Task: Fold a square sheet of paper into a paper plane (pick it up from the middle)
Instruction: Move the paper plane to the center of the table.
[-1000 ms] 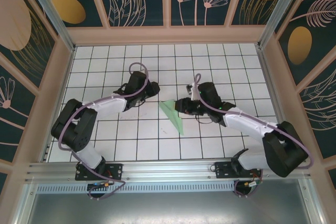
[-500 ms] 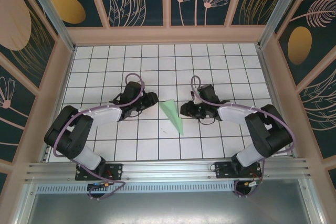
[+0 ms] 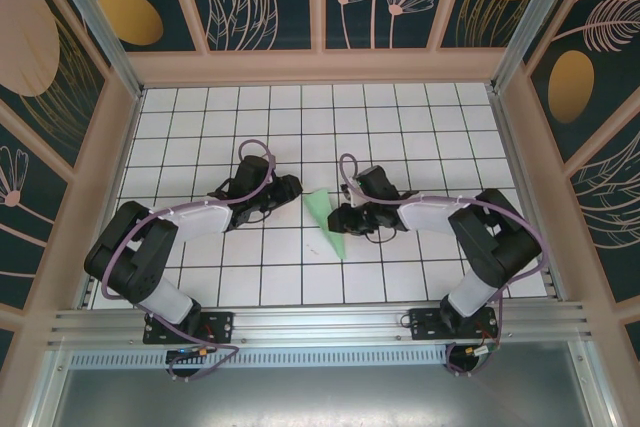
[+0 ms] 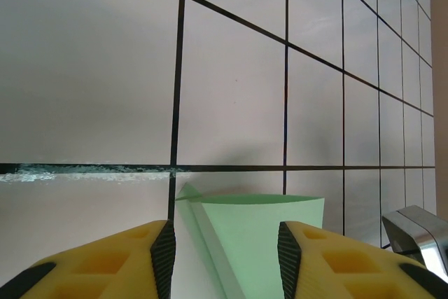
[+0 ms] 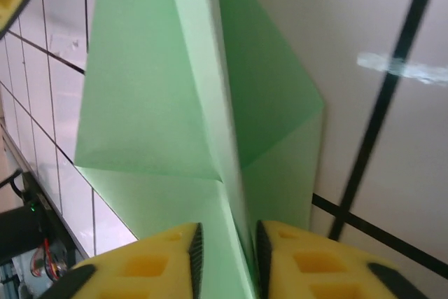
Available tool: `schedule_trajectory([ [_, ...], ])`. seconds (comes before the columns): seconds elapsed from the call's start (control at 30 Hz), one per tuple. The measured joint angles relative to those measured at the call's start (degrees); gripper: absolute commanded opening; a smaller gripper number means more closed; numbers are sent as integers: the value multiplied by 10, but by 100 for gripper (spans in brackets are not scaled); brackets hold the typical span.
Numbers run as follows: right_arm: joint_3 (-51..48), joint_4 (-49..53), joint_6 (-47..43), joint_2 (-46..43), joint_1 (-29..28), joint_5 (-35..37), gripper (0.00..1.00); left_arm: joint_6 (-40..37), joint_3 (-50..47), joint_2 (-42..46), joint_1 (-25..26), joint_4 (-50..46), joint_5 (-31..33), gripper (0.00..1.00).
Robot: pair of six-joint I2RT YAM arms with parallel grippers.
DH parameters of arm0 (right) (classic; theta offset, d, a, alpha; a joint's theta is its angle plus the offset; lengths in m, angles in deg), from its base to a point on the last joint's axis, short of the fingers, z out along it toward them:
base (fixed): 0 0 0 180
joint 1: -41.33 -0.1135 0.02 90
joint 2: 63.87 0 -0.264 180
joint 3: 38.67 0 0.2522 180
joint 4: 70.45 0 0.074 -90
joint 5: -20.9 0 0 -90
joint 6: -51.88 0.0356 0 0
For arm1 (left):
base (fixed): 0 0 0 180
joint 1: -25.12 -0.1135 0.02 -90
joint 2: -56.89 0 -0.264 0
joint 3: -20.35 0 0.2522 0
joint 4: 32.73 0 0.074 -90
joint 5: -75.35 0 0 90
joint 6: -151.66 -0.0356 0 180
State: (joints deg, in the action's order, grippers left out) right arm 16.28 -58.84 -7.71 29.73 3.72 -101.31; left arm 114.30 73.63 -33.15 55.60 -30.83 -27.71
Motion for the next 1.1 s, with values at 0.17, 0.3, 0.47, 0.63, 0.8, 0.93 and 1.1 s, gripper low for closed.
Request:
schedule_trajectory([
  [0.17, 54, 52, -14, 16, -45, 68, 3, 2, 0, 0, 0, 4, 2, 46],
  [0.3, 114, 113, -21, 36, -88, 150, 0, 7, -7, 8, 0, 3, 23, 46],
  [0.47, 211, 221, -15, 55, -130, 299, 0, 22, -32, 62, 0, -6, 69, 48],
  [0.63, 277, 280, -4, 87, -136, 385, 8, 30, -40, 103, 0, -7, 95, 48],
  [0.8, 299, 304, 2, 135, -136, 401, 15, 30, -43, 105, 0, -7, 100, 48],
  [0.93, 318, 312, 2, 166, -136, 401, 20, 31, -49, 105, 0, -9, 102, 48],
  [1.1, 328, 314, 2, 176, -136, 399, 22, 32, -53, 104, 0, -9, 102, 48],
])
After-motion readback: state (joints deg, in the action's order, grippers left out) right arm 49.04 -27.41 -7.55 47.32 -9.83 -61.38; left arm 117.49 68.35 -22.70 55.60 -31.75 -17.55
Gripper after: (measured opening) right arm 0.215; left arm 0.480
